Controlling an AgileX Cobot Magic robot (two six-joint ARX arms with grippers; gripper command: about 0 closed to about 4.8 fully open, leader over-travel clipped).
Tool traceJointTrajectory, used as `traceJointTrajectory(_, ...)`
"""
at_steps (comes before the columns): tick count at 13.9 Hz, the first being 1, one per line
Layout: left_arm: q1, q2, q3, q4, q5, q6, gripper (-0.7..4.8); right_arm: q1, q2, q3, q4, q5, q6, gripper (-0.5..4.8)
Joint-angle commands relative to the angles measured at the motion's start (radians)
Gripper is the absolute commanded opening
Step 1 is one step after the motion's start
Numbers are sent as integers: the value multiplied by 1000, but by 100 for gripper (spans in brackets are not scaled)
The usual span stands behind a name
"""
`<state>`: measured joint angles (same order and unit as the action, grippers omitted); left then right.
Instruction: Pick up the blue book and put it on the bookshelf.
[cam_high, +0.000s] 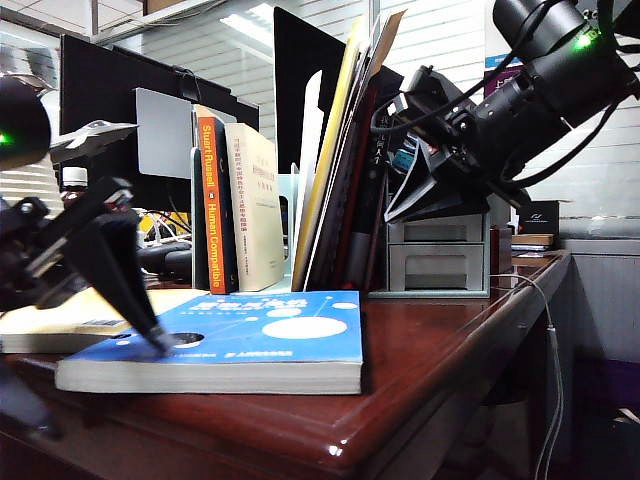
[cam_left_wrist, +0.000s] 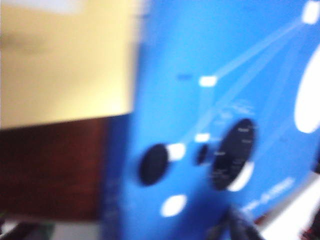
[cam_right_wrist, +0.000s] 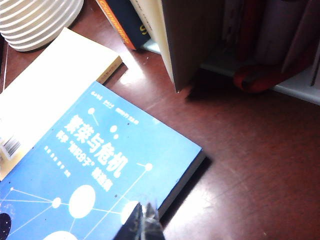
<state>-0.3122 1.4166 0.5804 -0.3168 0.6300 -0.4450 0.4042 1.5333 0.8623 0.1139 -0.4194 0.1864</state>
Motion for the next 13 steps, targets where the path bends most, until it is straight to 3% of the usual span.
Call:
traceJointTrajectory(1,-1,-1,-1,20,44,0,129,0,-4,3,12,-2,-4,-1)
traceJointTrajectory(3,-1,-2,0,20,47,0,17,0,-4,3,15,-2,-4,-1)
traceJointTrajectory(9,0,-51,23,56,104,35,-6,0,-5,7,33,2,-3,-1)
traceJointTrajectory(13,-1,-125,164,66,105,53,-6,0,-5,50,45,2,9,-1)
